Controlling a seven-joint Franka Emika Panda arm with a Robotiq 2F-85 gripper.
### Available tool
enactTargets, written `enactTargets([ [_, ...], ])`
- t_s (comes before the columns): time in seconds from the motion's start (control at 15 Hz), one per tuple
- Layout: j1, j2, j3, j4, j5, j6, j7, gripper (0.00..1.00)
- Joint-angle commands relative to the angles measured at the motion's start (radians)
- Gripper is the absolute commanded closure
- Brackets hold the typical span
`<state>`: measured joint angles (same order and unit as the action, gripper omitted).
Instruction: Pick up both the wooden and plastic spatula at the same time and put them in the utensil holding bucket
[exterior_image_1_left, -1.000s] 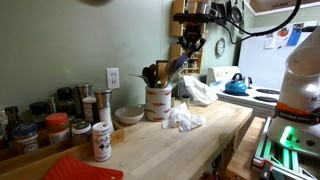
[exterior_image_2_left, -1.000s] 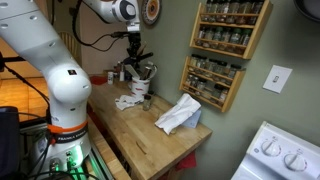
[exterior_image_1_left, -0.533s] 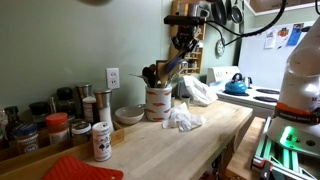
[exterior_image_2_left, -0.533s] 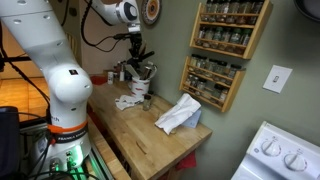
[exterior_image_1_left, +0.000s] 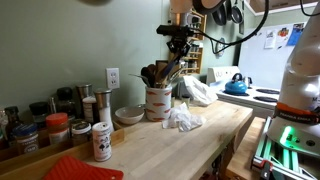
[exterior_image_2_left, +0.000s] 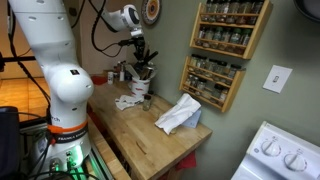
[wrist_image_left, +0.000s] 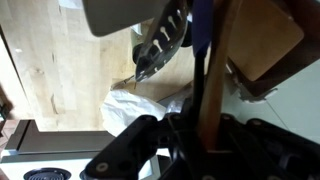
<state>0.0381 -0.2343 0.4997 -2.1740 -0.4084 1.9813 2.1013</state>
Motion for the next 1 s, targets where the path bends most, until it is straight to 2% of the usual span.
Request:
enactTargets([
  [0.0,0.058,0.089,-0.011,0.069,-0.116,-0.107,0.115,0.96],
  [0.47,0.184,0.211,-0.027,0.169,-0.235,-0.313,0.206,0.96],
  [0.93,0.284,0.315,-0.064,0.255,-0.301,-0.398,0.27,0.95],
])
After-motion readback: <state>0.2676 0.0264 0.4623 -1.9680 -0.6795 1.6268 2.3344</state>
